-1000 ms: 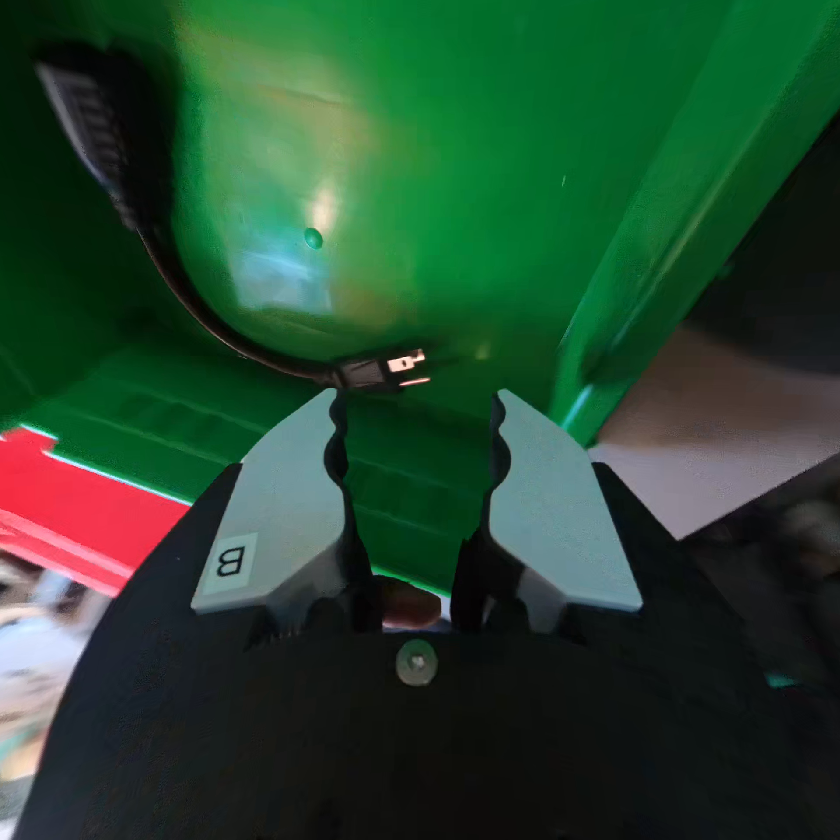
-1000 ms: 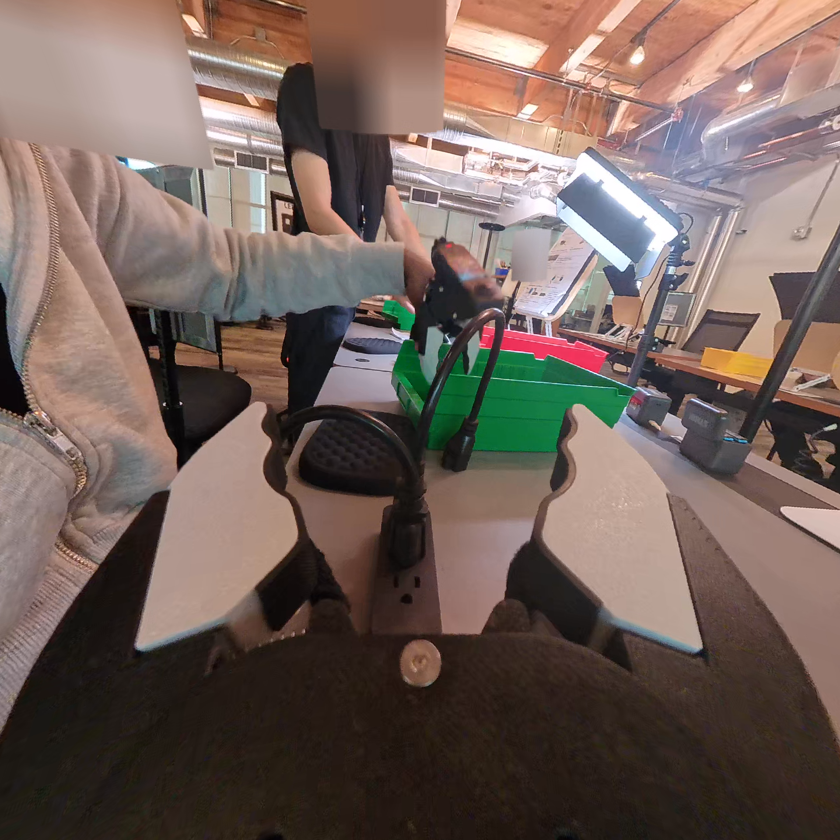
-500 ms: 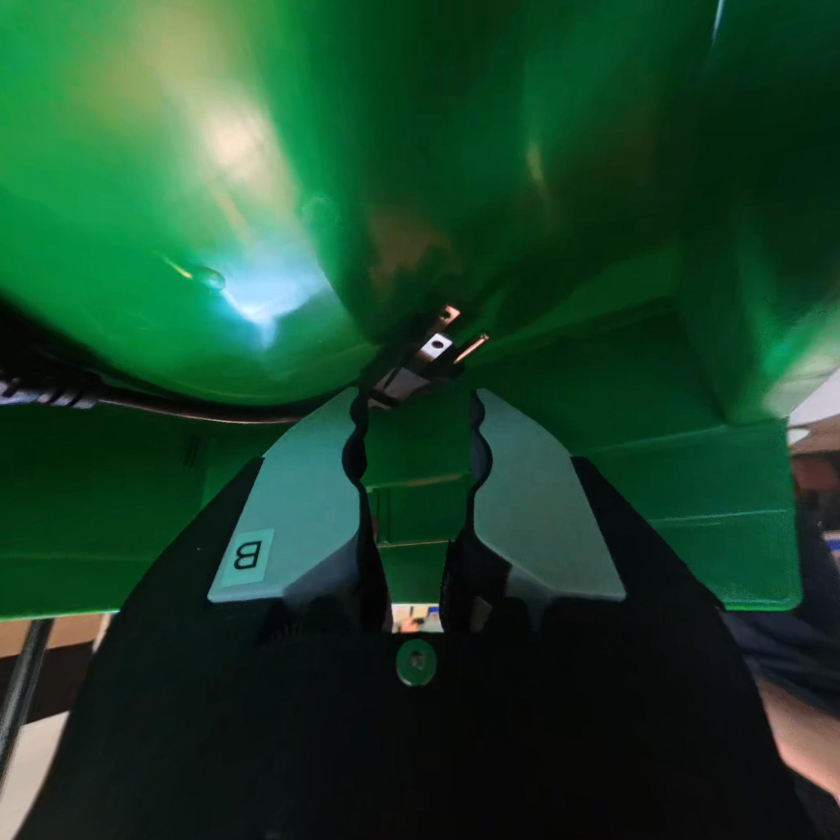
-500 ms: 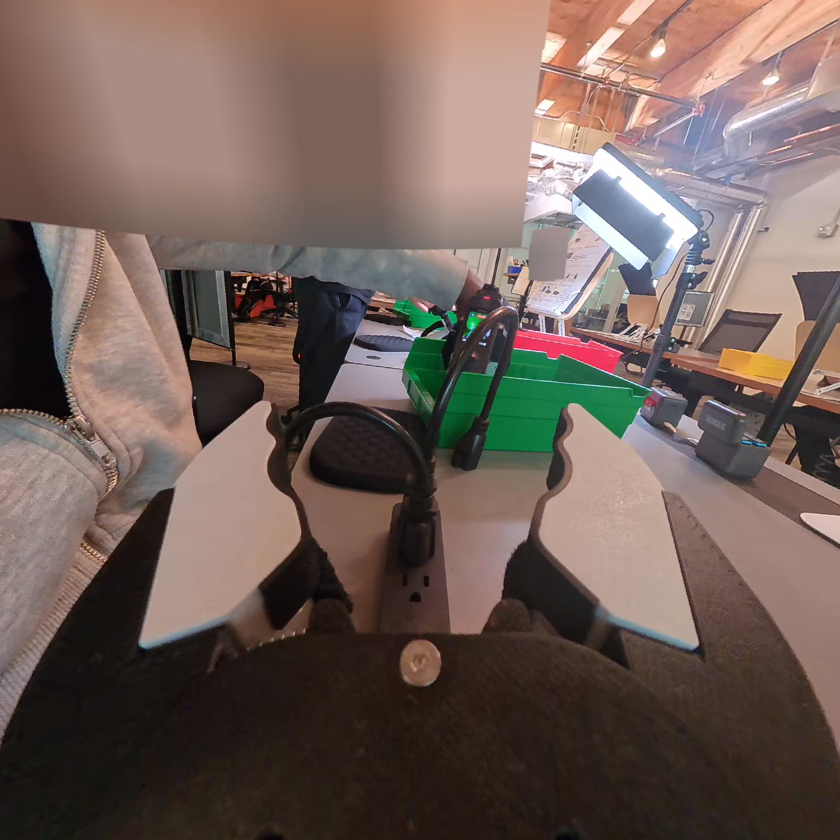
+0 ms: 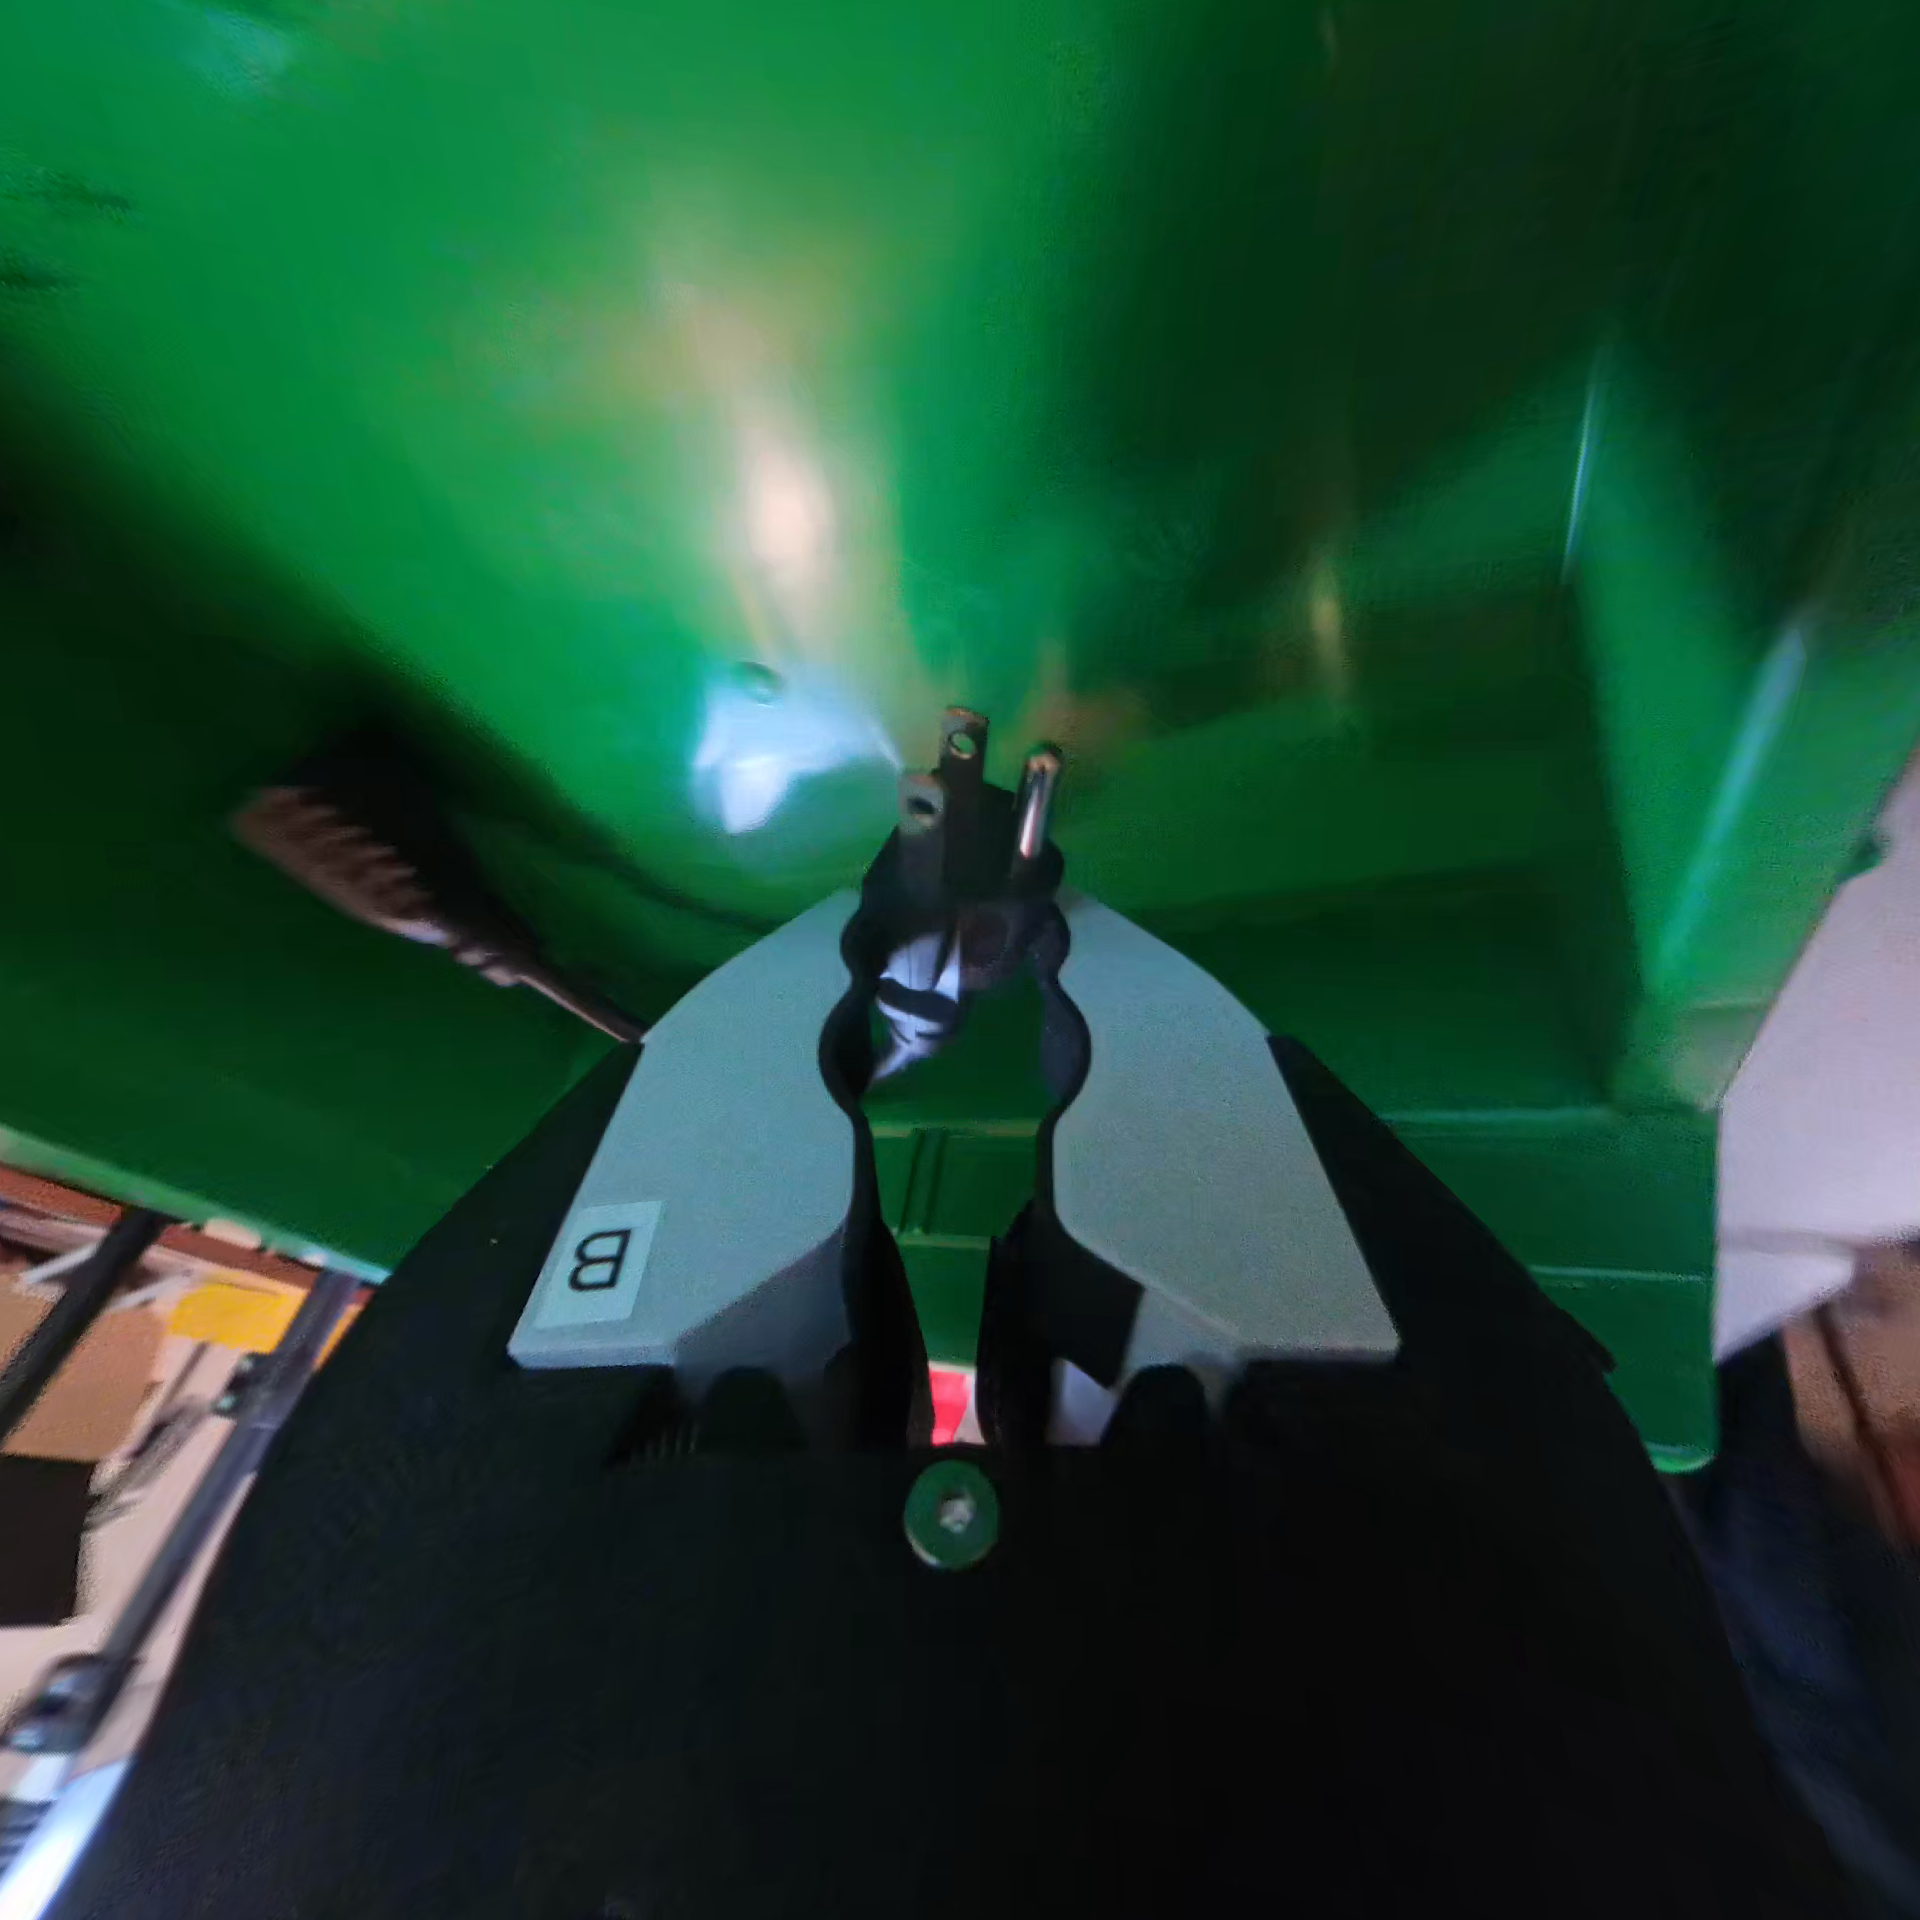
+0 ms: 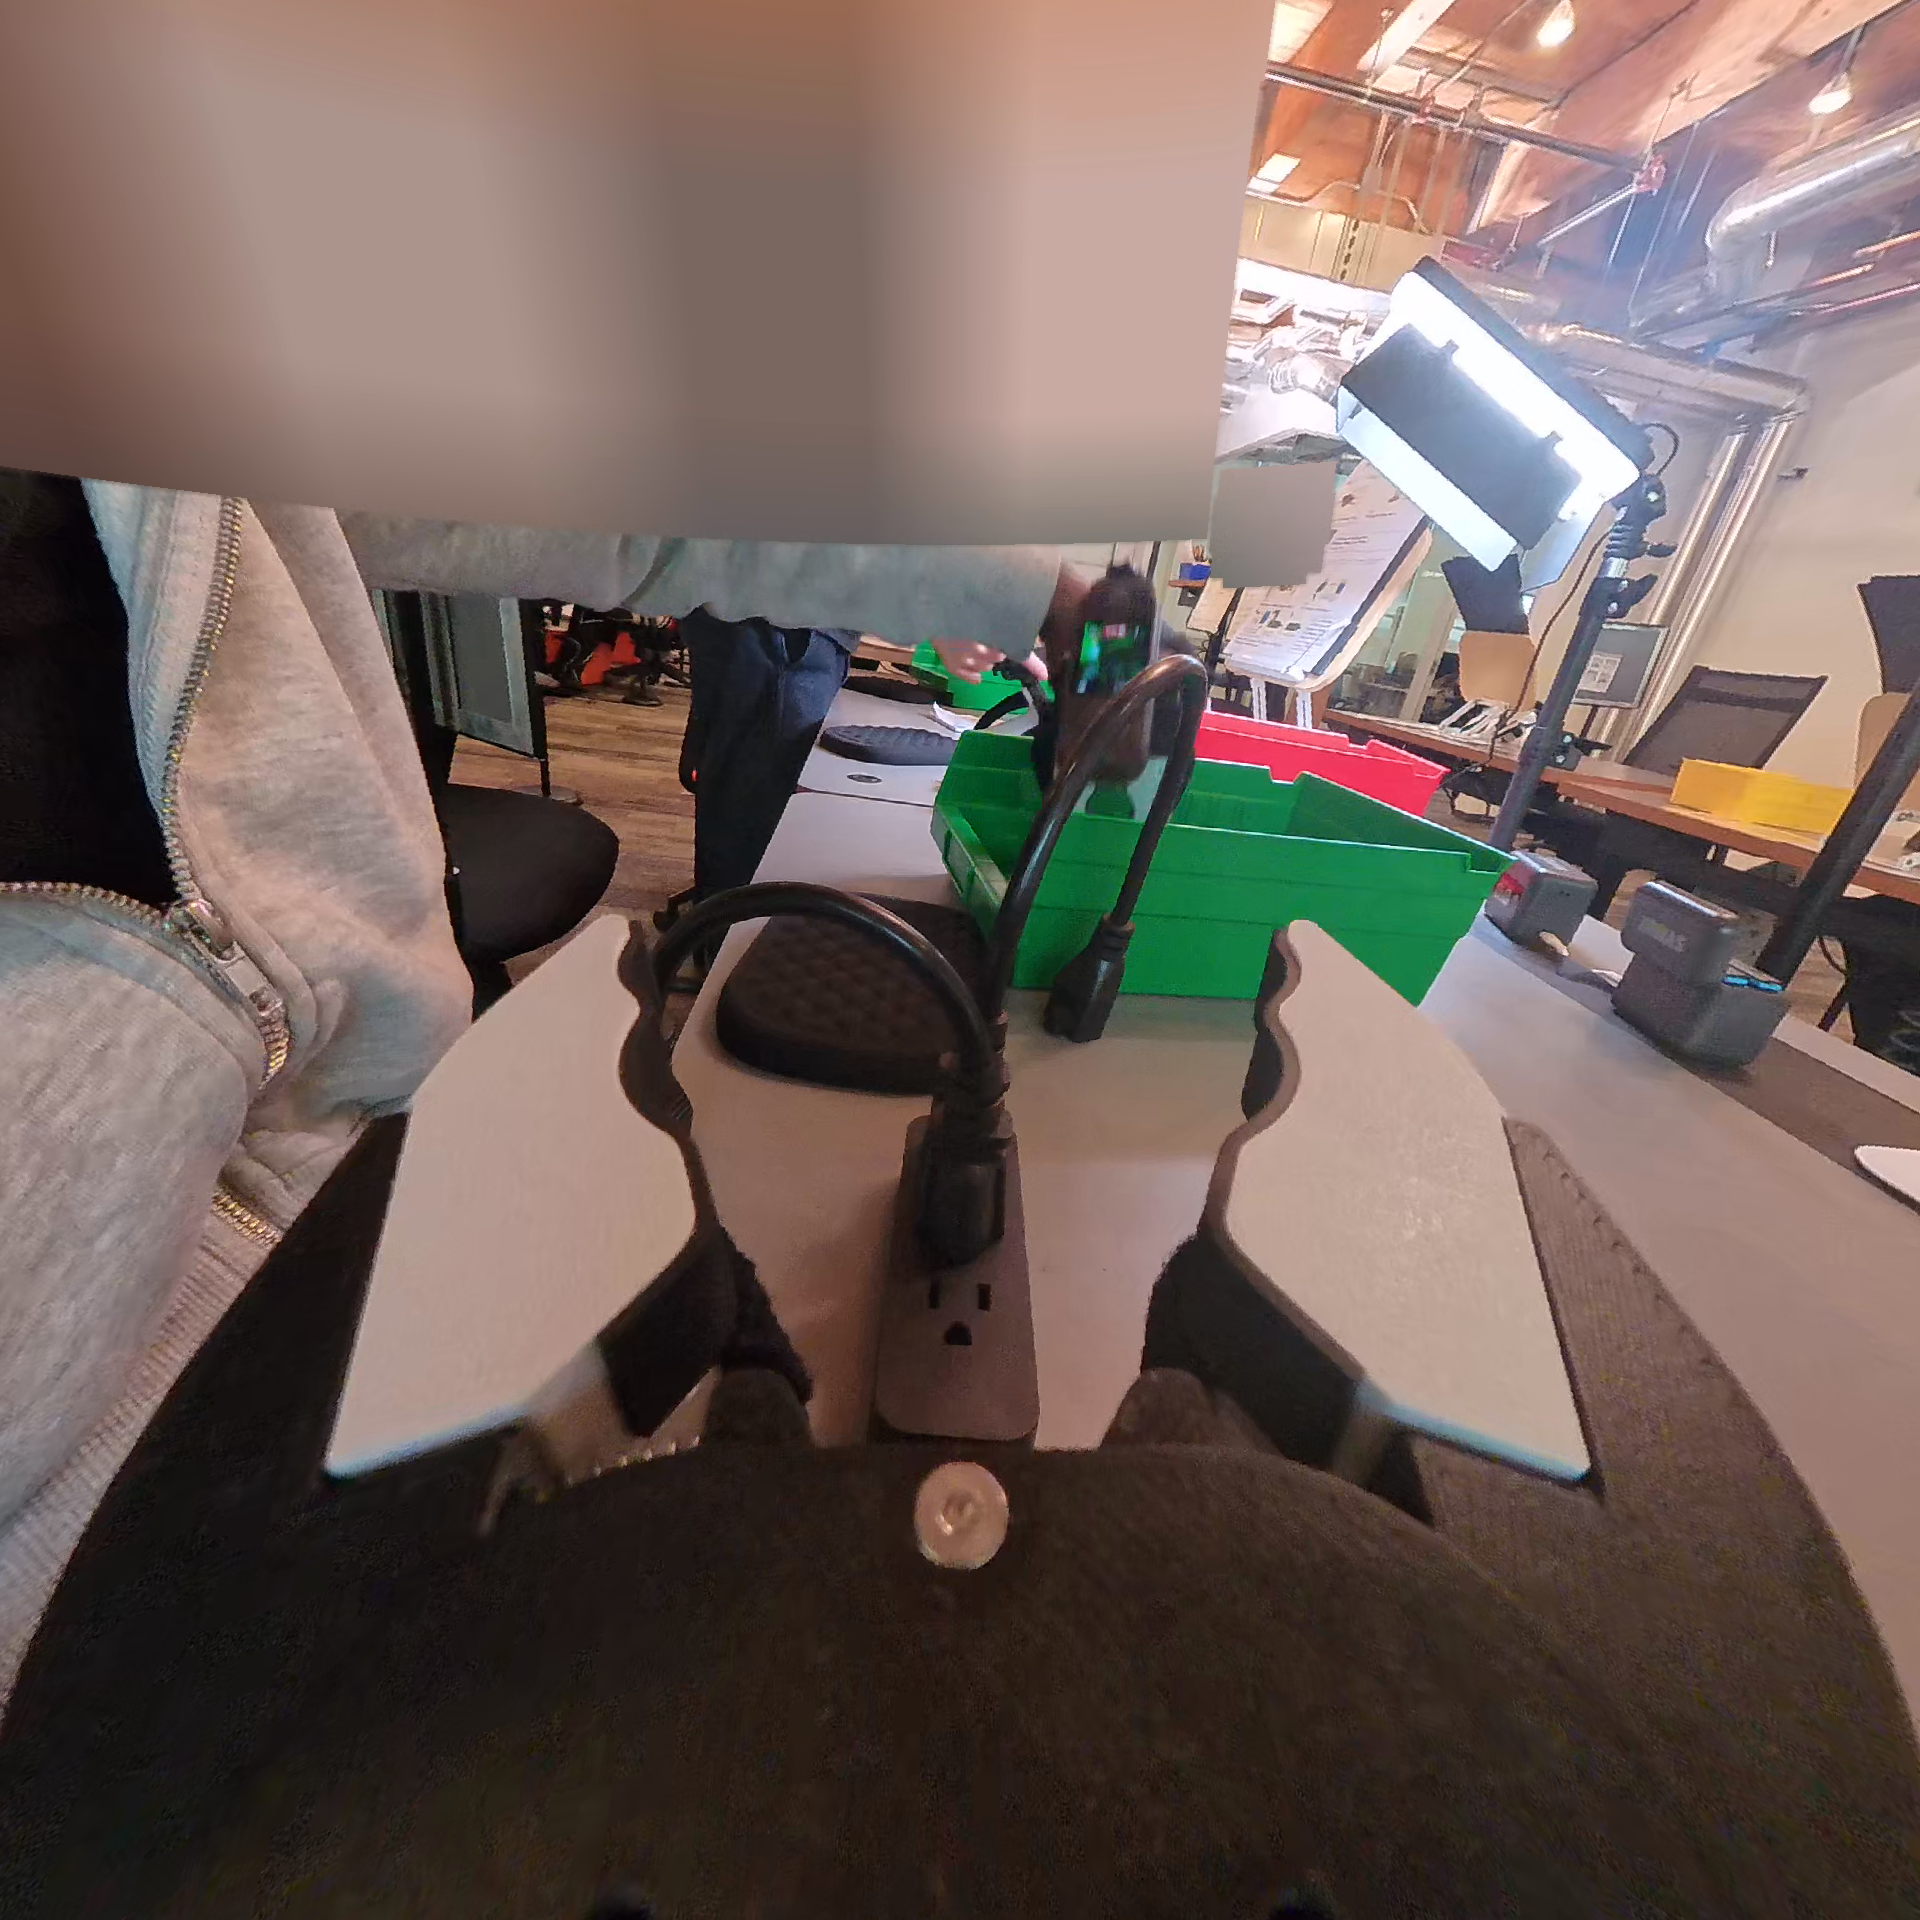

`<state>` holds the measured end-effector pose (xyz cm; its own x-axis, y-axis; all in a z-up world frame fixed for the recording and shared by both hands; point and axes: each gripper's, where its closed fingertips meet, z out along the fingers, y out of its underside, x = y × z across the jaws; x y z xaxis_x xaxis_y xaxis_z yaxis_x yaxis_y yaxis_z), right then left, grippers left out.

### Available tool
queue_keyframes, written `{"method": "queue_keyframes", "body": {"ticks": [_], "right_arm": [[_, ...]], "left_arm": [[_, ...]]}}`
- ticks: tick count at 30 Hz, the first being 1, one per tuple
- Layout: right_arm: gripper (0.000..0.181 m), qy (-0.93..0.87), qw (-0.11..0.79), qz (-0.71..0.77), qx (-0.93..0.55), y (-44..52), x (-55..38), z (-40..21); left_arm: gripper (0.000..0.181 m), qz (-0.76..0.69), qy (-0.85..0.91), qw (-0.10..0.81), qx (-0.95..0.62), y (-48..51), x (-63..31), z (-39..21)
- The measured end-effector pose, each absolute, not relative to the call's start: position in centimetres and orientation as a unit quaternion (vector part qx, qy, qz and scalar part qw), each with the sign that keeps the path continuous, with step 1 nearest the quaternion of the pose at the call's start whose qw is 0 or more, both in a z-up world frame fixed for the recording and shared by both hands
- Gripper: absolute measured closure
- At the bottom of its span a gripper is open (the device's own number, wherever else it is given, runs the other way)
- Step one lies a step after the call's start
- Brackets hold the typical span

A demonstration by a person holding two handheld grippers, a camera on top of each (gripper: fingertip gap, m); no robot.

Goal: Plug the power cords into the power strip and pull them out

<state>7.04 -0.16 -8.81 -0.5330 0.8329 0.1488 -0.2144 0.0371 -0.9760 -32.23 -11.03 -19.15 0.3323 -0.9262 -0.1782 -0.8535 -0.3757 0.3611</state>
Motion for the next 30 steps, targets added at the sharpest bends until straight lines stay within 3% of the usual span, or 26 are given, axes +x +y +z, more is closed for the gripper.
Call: {"method": "queue_keyframes", "body": {"ticks": [7,19,25,30], "right_arm": [[0.073,-0.603,0.405,0.636,-0.262,-0.3,6.9,-9.2],[0.073,-0.608,0.406,0.628,-0.266,-0.3,6.8,-9.6],[0.076,-0.604,0.416,0.627,-0.263,-0.3,6.9,-9.4],[0.078,-0.560,0.499,0.617,-0.239,0.9,7.2,-7.4]], "left_arm": [[0.154,-0.222,-0.441,-0.180,0.851,-6.6,-28.7,-12.4],[0.155,-0.200,-0.278,-0.639,0.689,-1.7,-20.2,2.0],[0.155,-0.040,-0.202,-0.764,0.611,0.0,-14.7,5.9],[0.155,0.164,-0.156,-0.794,0.564,1.8,-8.8,7.6]]}}
